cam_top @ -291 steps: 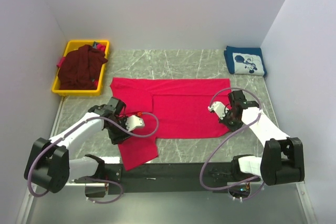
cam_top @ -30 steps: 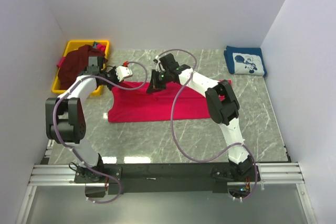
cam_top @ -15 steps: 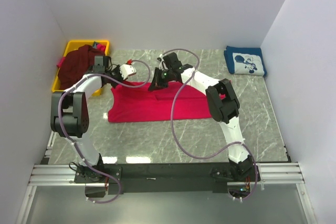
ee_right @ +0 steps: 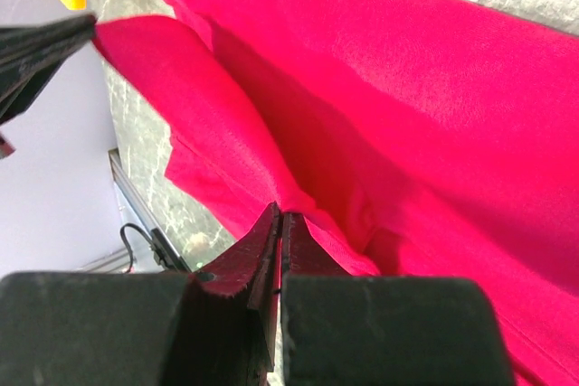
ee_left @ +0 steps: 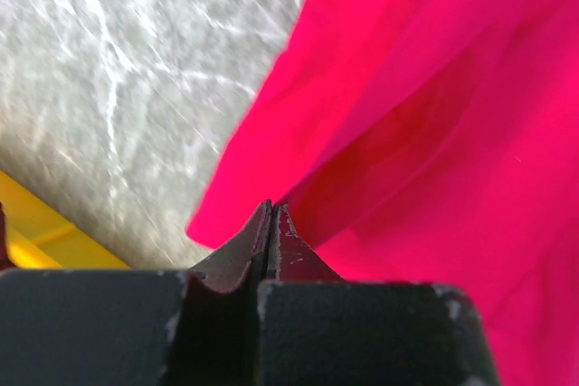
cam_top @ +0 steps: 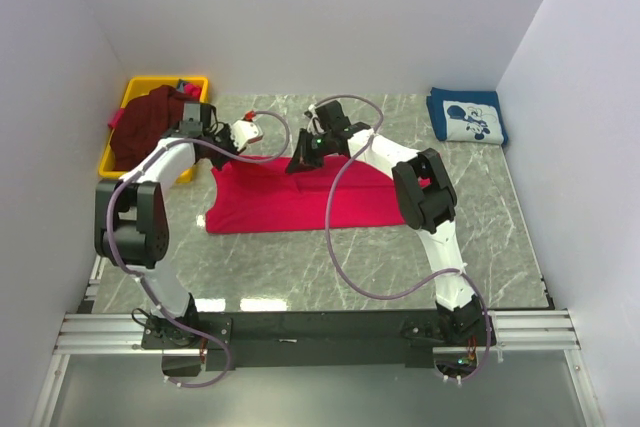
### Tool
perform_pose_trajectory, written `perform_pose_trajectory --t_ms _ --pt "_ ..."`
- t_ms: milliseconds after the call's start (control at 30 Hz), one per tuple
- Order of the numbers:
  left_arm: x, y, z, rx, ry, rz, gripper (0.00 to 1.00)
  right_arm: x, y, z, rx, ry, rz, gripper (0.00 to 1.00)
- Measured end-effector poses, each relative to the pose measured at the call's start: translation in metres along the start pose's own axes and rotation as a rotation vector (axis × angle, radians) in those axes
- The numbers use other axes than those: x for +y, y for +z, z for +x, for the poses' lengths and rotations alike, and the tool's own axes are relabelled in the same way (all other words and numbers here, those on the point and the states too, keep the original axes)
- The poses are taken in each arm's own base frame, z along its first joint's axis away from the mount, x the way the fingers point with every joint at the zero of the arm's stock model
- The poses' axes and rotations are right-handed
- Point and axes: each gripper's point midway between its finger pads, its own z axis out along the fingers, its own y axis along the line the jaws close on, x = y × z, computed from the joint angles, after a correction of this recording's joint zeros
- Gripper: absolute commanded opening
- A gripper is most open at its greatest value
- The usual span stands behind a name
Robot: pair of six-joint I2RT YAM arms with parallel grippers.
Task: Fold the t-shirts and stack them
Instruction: Fold the tshirt
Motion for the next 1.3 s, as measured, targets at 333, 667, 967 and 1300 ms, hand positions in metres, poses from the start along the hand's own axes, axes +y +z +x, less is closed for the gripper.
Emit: perform_pose_trajectory --t_ms 333,667,967,1300 --pt "-0.028 -0.021 0.009 0.06 -0.058 0.07 0.01 -0.011 0.002 0.01 0.028 0.021 0.007 0.0" --pt "-0.083 -0.013 0.047 0.157 -0.149 0.19 0.11 -0.023 0.002 0.027 0.078 0.014 0.039 0.22" --pt "-0.09 -0.025 0.038 0.167 -0.278 0.172 0.34 -0.029 -0.033 0.039 0.107 -0.066 0.074 0.5" --pt "-0.101 -0.026 0.001 0.119 -0.607 0.086 0.2 -0.083 -0.156 -0.021 -0.082 -0.267 0.364 0.32"
